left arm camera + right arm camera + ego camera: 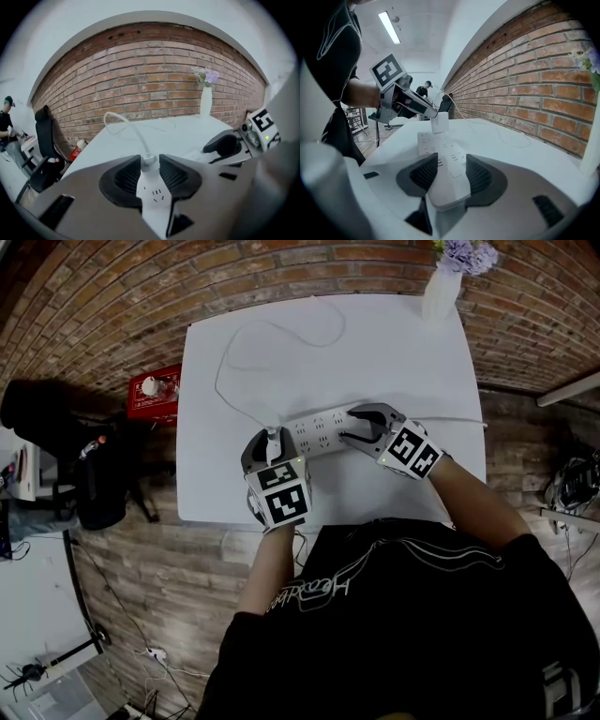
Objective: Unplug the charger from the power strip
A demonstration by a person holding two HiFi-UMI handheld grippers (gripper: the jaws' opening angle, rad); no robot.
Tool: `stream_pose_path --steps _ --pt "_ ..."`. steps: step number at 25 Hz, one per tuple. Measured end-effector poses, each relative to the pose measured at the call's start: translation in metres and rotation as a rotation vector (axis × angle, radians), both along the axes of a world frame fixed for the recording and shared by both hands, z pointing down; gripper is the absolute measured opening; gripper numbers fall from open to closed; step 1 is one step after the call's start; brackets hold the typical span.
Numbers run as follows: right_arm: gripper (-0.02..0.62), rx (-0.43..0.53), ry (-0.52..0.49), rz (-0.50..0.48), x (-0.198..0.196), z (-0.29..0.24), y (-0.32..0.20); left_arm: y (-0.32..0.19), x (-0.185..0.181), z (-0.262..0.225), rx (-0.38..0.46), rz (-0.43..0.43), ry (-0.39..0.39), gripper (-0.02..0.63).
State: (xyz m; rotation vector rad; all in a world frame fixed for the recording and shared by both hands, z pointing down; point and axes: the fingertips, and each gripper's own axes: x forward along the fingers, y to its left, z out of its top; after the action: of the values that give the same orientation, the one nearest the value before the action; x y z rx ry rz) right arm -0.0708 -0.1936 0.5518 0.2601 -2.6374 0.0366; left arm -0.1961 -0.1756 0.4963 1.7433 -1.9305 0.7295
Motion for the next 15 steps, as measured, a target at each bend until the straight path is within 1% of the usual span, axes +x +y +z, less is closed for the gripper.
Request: stream_pose_path --steps 1,4,5,6,9,10,13,15 --pt "0.166 0.000 0.001 0.000 -0.0001 -0.0002 -0.0001 0.0000 0.0000 -0.0005 0.003 0.001 0.009 0.121" --pt "0.166 0.002 0.002 -0.001 -0.0003 -0.0004 -0.0008 -0.0013 -0.0052 0.0001 0.011 -0.042 0.183 0.120" --pt "0.166 0.002 0.002 -0.001 -0.0002 -0.0003 -0.0009 -0.0017 -0.0059 -0.0001 0.009 -0.048 0.208 0.120" --pt "0.166 0.001 0.002 -0.001 0.0000 -0.0001 -0.0009 -0.0018 -0.0054 -0.0005 0.007 -0.043 0.193 0.120" --pt "0.166 -0.002 -0.001 0.000 -0.0005 -0.0002 -0.0008 -0.0013 -0.0012 -0.0021 0.002 0.000 0.016 0.118" --pt "0.166 0.000 -0.002 0.001 -0.0009 -0.0005 -0.0008 -0.0015 -0.0010 -0.0023 0.003 -0.001 -0.005 0.115" --pt "0.164 0.005 -0.001 0.004 -0.0008 -0.0010 -0.0002 -0.0029 -0.0027 -0.0026 0.020 -0.046 0.066 0.120" --pt "0.165 0.005 -0.001 0.002 -0.0004 -0.0008 0.0006 -0.0031 -0.0032 -0.0024 0.031 -0.066 0.070 0.123"
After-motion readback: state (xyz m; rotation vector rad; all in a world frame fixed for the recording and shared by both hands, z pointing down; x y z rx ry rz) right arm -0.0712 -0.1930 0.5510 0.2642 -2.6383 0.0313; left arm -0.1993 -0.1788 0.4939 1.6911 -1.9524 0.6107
